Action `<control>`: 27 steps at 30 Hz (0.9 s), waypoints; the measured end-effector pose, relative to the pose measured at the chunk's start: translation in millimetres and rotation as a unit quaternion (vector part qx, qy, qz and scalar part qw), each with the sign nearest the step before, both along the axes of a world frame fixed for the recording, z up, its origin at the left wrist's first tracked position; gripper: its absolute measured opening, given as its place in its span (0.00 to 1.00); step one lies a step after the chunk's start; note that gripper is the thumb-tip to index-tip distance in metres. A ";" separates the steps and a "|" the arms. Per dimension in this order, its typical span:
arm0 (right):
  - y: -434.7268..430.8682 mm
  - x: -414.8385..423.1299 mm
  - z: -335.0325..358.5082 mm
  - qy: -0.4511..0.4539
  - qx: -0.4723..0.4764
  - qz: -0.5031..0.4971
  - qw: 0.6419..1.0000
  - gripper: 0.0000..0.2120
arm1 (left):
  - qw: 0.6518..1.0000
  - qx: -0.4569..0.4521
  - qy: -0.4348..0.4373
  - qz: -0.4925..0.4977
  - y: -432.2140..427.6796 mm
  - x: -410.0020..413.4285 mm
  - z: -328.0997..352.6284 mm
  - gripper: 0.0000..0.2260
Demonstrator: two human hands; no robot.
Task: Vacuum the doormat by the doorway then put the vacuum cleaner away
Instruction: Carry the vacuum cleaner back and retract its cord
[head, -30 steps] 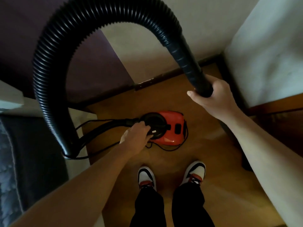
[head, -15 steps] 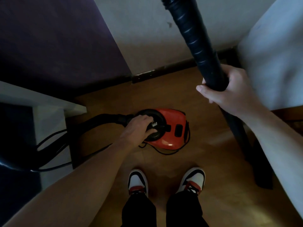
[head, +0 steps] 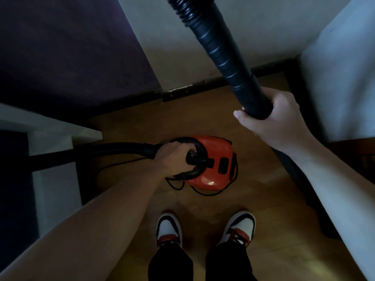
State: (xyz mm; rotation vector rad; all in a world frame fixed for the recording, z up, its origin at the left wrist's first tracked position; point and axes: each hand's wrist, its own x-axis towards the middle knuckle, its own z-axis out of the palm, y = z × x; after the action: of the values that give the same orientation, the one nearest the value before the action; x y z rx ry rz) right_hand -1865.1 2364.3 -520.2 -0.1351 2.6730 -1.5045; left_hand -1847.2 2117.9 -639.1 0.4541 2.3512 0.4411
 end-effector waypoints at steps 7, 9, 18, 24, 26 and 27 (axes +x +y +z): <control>-0.4 -2.7 -0.9 -0.019 -0.013 -0.002 1.000 0.17 | 0.998 -0.001 -0.060 0.013 1.7 -2.4 4.4 0.09; -1.6 -2.1 -1.6 -0.023 -0.015 0.003 1.000 0.18 | 0.997 0.016 -0.075 0.030 3.0 -0.2 2.9 0.09; -8.5 -1.7 2.1 -0.057 -0.033 0.010 0.998 0.18 | 0.948 0.168 -0.227 0.146 5.7 -6.3 30.6 0.06; -13.0 -9.6 20.6 -0.076 -0.057 0.014 0.995 0.12 | 0.925 0.188 -0.253 0.212 10.3 -5.0 63.0 0.06; -15.8 -11.1 32.3 -0.073 -0.066 0.018 0.995 0.12 | 0.917 0.193 -0.245 0.249 11.3 -6.6 80.8 0.10; -17.3 -11.4 39.6 -0.070 -0.070 0.020 0.995 0.12 | 0.915 0.195 -0.231 0.268 12.8 -7.4 89.7 0.14</control>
State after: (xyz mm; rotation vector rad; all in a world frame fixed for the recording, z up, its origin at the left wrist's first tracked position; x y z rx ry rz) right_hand -1876.6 2347.0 -480.5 -0.0863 2.4439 -1.6233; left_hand -1854.7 2130.7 -549.5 -0.1352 1.8877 1.1530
